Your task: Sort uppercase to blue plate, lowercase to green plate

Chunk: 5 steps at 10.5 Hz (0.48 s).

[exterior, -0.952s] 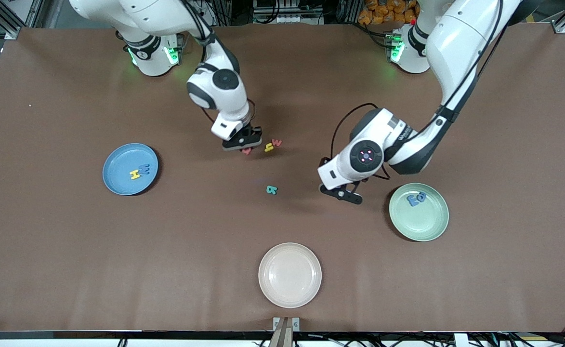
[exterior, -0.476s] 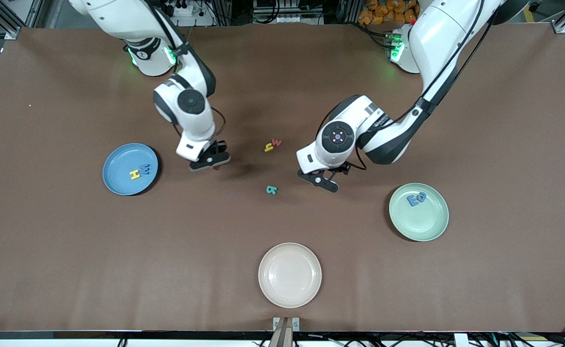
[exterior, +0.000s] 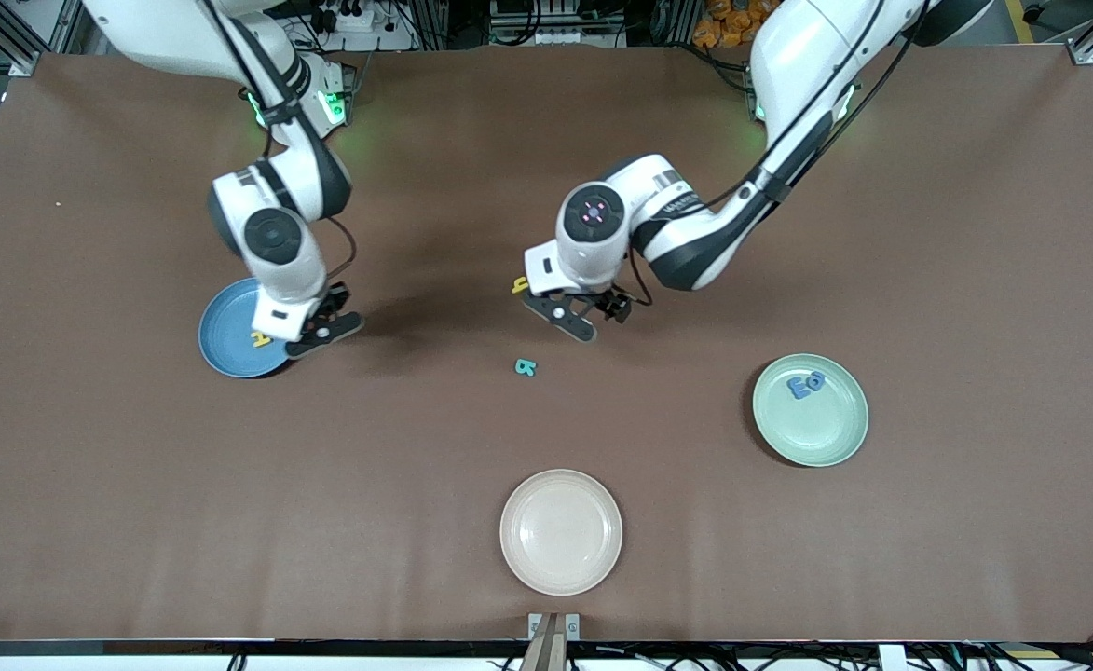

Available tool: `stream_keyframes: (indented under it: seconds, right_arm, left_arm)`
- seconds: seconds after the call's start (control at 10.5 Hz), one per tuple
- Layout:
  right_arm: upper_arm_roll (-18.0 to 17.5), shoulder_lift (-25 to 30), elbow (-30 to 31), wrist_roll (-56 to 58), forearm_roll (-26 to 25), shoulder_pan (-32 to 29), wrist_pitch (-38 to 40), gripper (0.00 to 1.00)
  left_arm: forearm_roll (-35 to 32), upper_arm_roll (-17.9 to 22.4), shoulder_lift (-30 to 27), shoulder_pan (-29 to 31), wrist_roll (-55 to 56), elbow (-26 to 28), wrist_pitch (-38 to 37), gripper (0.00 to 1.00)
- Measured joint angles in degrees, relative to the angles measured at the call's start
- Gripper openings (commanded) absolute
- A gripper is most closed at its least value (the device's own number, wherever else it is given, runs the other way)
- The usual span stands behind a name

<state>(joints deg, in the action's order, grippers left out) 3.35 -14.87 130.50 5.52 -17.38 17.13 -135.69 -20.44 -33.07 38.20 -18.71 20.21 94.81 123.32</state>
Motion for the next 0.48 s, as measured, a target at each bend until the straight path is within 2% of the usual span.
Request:
stream_keyframes:
  seconds: [0.1, 0.29, 0.38, 0.48]
  right_arm:
    - [2.81, 0.03, 0.02, 6.39, 2.65, -0.64, 2.05, 0.32]
    - [7.54, 0.09, 0.04, 16.92, 7.96, -1.33, 5.96, 0.38]
    - [8.58, 0.11, 0.1, 18.64, 8.6, -1.44, 7.56, 0.46]
    - [8.77, 0.12, 0.23, 18.91, 8.96, -1.43, 9.34, 0.81]
  left_arm:
    - [-1.78, 0.03, 0.7, -0.8, -0.55, -0.01, 1.42, 1.0]
    - [-2.51, 0.05, 2.12, -1.52, -3.41, -0.01, 4.09, 1.0]
    - [-2.57, 0.05, 2.68, -1.86, -4.42, -0.01, 5.6, 1.0]
    - [-2.7, 0.06, 2.97, -2.42, -4.84, -0.01, 6.47, 1.0]
